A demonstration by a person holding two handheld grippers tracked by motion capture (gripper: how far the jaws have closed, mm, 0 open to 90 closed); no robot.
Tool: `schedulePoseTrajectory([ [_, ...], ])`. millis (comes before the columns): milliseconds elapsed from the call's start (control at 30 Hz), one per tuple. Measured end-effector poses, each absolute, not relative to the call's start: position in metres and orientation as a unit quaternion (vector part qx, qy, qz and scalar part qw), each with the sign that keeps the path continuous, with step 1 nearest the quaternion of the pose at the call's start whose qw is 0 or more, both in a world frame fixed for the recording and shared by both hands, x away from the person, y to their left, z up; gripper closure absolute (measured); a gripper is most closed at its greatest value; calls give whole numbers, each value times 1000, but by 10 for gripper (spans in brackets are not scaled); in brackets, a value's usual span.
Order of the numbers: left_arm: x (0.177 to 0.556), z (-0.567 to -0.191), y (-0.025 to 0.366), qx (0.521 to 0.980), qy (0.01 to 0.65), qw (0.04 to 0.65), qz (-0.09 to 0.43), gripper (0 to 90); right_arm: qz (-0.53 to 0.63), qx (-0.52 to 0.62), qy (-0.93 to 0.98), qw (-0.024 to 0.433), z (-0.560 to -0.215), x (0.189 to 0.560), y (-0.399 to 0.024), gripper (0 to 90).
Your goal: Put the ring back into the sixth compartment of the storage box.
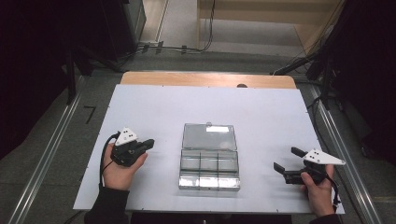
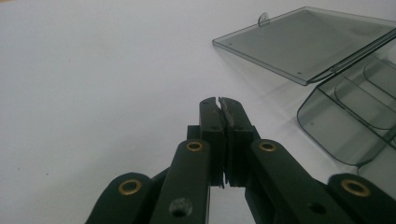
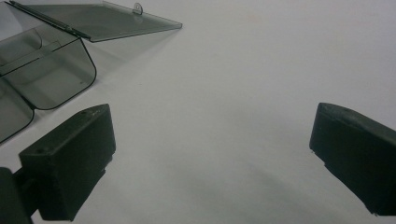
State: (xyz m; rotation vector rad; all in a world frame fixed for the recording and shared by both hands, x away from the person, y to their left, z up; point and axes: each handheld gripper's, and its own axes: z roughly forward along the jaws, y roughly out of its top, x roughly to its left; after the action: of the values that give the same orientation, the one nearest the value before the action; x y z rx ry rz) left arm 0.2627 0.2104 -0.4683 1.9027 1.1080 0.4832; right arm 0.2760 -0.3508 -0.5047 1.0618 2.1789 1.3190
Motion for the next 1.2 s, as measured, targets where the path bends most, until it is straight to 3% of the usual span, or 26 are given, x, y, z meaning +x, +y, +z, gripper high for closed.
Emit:
schedulePoseTrajectory([
  [1200,253,-449,176,780,393,451,184,887,469,376,776,192,-505,276,-350,0],
])
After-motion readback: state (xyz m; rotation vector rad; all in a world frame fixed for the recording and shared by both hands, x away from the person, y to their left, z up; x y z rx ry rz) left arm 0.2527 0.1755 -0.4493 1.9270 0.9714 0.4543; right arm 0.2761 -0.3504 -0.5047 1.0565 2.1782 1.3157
